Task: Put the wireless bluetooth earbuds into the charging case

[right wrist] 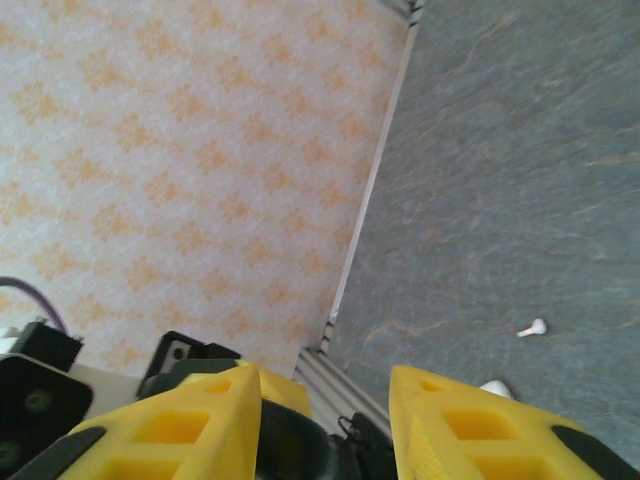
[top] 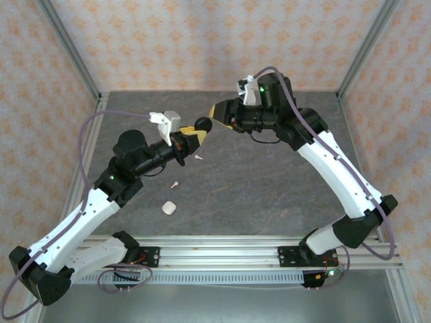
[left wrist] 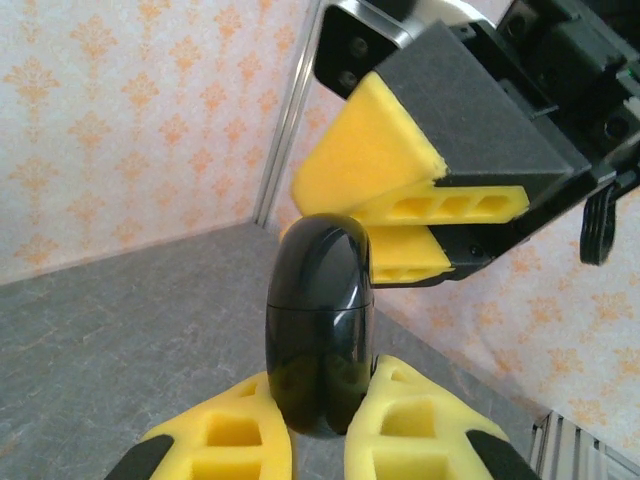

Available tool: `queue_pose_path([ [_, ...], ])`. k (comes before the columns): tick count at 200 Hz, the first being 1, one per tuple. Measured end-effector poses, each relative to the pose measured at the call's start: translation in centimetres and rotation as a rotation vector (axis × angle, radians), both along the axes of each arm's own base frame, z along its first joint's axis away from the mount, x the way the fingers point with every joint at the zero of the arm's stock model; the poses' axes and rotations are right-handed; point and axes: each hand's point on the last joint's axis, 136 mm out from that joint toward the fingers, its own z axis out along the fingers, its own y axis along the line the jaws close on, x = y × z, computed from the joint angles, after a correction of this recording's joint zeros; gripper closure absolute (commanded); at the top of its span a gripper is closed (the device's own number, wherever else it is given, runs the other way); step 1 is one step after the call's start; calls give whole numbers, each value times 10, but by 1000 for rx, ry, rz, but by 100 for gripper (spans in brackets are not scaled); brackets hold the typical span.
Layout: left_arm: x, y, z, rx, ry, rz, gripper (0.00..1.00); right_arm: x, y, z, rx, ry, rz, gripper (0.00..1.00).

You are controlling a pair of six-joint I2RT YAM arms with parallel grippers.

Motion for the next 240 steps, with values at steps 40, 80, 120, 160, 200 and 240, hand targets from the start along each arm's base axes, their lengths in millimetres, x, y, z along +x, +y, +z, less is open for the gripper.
queue_pose_path([
  [40, 11, -6, -9, 10, 64, 3, 100, 14, -41, -12, -45, -5, -170, 57],
  [80, 35, -25, -32, 78, 210, -17, 100, 24, -90, -48, -94, 85, -359, 57],
  [120, 59, -52, -82, 149, 377, -72, 100, 20, -120, -89, -165, 184, -461, 56],
  [160, 86, -82, -151, 197, 566, -122, 100, 9, -133, -109, -214, 215, -488, 55],
  [200, 113, -118, -201, 254, 694, -143, 100, -5, -151, -131, -253, 253, -523, 54],
  [240, 129, -163, -252, 324, 803, -169, 100, -11, -158, -147, -288, 282, -541, 54],
])
